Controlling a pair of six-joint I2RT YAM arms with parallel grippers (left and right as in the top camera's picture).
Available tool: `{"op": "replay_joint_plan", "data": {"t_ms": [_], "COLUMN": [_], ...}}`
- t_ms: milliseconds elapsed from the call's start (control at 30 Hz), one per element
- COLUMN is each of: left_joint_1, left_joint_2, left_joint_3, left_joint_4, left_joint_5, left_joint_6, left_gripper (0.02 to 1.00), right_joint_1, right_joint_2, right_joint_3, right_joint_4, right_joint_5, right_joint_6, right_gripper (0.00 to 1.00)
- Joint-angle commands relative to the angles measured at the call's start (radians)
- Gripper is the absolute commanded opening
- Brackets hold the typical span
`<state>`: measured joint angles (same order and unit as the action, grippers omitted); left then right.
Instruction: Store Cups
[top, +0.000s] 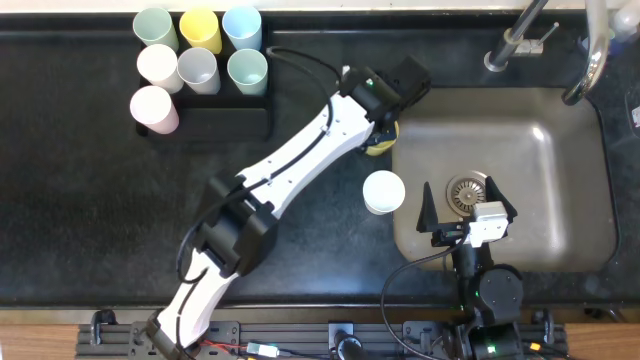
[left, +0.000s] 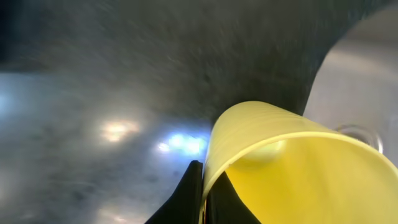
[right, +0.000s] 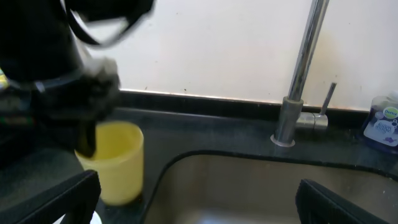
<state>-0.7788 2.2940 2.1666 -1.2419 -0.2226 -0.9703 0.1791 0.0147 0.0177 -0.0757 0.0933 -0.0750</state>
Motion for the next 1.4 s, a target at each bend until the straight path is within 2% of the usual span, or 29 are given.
{"op": "replay_joint_plan", "data": {"t_ms": [33, 300, 467, 567, 833, 1033, 1400], "left_joint_1": [0.095, 0.299, 0.39, 0.434, 0.561, 0.63, 0.649], "left_joint_2": [-0.212, -0.375, -0.404, -0.404, -0.404, -0.402, -0.336], "left_joint_3": [0.021, 0.0, -0.006, -0.017, -0.228, -0.389, -0.401], "left_joint_4": [-0.061, -0.237, -0.394, -0.45, -0.364, -0.157, -0.12], "left_joint_5": [-0.177, -0.307, -0.29, -0.243, -0.072, -0.019, 0.006], "left_joint_6": [-0.117, -0.486, -0.728, -0.791, -0.845, -0.833, -0.808], "left_gripper": [0.036, 0.036, 0.036, 0.038, 0.036, 0.036, 0.036], "right_joint_1": [0.003, 0.003, 0.003, 0.003, 0.003, 0.003, 0.003], "right_joint_2": [-0.01, -0.01, -0.01, -0.01, -0.01, -0.01, -0.01], "right_joint_3": [-0.013, -0.013, -0.013, -0.013, -0.013, -0.013, -0.013], "right_joint_4": [0.005, 0.005, 0.005, 0.005, 0.005, 0.005, 0.005], "right_joint_5": [0.004, 0.004, 0.004, 0.004, 0.004, 0.004, 0.004], "right_joint_6": [0.0, 0.0, 0.0, 0.0, 0.0, 0.0, 0.0], "right_gripper": [0.998, 0.996, 0.998, 0.998, 0.998, 0.996, 0.998]}}
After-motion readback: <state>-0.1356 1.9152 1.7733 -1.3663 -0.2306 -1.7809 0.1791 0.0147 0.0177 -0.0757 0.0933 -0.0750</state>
